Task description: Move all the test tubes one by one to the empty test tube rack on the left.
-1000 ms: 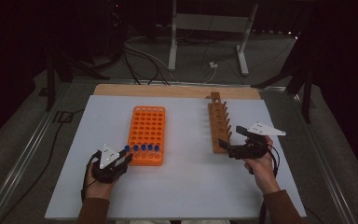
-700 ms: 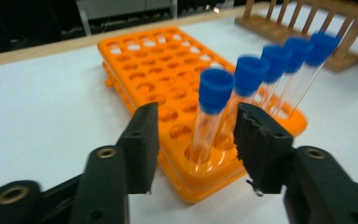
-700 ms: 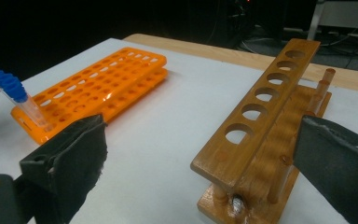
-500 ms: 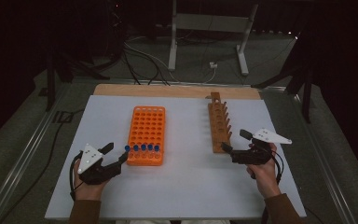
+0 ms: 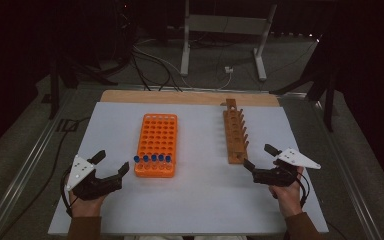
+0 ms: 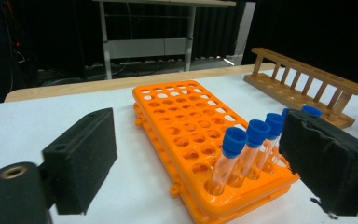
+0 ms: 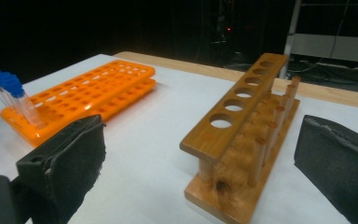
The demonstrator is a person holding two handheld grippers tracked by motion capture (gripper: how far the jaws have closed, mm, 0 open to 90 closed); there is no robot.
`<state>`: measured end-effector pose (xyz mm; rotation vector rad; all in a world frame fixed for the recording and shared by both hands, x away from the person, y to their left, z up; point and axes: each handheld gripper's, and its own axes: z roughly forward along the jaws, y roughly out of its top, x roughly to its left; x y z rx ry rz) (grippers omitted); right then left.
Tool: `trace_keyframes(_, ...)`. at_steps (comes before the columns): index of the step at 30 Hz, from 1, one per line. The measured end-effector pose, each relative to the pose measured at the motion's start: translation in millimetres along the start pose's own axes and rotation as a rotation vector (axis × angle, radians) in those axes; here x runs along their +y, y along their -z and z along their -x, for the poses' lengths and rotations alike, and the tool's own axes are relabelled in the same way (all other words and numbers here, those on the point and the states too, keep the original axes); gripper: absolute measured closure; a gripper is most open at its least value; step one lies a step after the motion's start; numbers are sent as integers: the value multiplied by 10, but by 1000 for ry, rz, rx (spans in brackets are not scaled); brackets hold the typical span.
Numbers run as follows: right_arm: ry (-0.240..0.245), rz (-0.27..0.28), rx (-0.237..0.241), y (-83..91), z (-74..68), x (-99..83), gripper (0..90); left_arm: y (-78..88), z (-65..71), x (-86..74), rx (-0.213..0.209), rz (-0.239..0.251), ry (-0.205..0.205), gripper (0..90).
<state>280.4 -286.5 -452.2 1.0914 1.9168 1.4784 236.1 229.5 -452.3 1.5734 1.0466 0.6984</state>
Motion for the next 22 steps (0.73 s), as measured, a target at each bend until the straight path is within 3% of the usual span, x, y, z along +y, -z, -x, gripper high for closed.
trace_keyframes(4, 3, 5, -11, 23, 7, -37, 16, 34, -22, -1, -8, 24, 13, 50)
trace_keyframes(9, 17, 14, -32, 58, -9, -70, 16, 104, -80, -1, 35, 60, 22, 8)
trace_keyframes(22, 6, 20, -28, 89, -21, -137, 15, 173, -208, -22, 101, 99, 76, 8)
